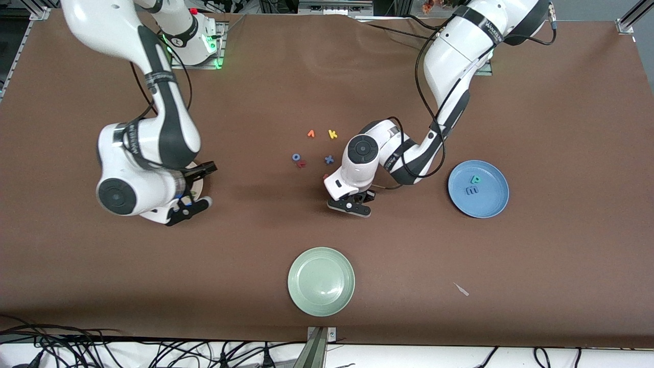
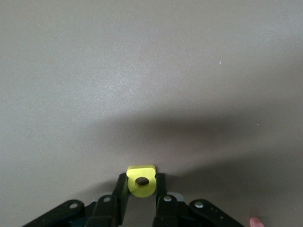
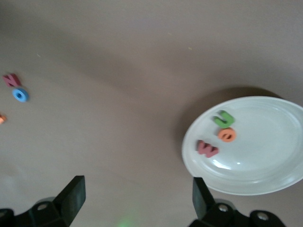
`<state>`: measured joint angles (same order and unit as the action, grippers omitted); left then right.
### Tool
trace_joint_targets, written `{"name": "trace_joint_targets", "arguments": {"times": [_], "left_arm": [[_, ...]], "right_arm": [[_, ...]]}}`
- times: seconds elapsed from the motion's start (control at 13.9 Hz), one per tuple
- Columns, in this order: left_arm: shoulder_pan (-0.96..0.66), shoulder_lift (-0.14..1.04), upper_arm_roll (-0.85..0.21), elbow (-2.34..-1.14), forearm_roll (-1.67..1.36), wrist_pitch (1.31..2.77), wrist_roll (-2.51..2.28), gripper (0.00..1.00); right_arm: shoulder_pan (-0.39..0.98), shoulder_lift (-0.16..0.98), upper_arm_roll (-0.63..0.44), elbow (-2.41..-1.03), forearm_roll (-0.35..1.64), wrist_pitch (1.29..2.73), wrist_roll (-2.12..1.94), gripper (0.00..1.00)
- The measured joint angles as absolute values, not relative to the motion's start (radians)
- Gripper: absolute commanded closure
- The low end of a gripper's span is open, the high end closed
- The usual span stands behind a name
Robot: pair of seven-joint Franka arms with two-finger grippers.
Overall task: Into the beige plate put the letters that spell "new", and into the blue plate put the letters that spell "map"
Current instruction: 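Return the right arm to rest while the left gripper carries o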
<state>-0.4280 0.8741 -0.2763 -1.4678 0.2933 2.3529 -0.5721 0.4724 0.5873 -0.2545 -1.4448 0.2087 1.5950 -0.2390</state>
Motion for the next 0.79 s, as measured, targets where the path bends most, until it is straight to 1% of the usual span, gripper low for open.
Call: {"name": "trace_joint_targets", "arguments": {"times": [0.14,0.29,0.5,0.65,0.79], "left_arm": [[-0.423,0.872,-0.276,-1.462,0.293,2.351,-0.573,0.92],[-0.411,0.853,-0.276,-1.451,0.293,2.316,-0.573,0.93],[-0.393,0.797,-0.277,-1.442,0.293,2.193,-0.569,0.96],[-0.381,0.758,-0.277,-1.441,0.294,2.109,-0.527,0.95],[-0.351,0.726,-0.277,-1.442,0.294,2.042,-0.427,0.95]], "right_arm": [[0.542,0.568,-0.281,-1.435,0.207,1.554,-0.111,0.00],[0.546,0.536,-0.271,-1.430,0.180,1.542,-0.053,0.00],[0.480,0.429,-0.175,-1.460,0.066,1.540,0.080,0.00],[0.461,0.327,-0.148,-1.524,0.037,1.547,0.125,0.00],[0.401,0.236,-0.122,-1.567,0.026,1.546,0.125,0.00]]}}
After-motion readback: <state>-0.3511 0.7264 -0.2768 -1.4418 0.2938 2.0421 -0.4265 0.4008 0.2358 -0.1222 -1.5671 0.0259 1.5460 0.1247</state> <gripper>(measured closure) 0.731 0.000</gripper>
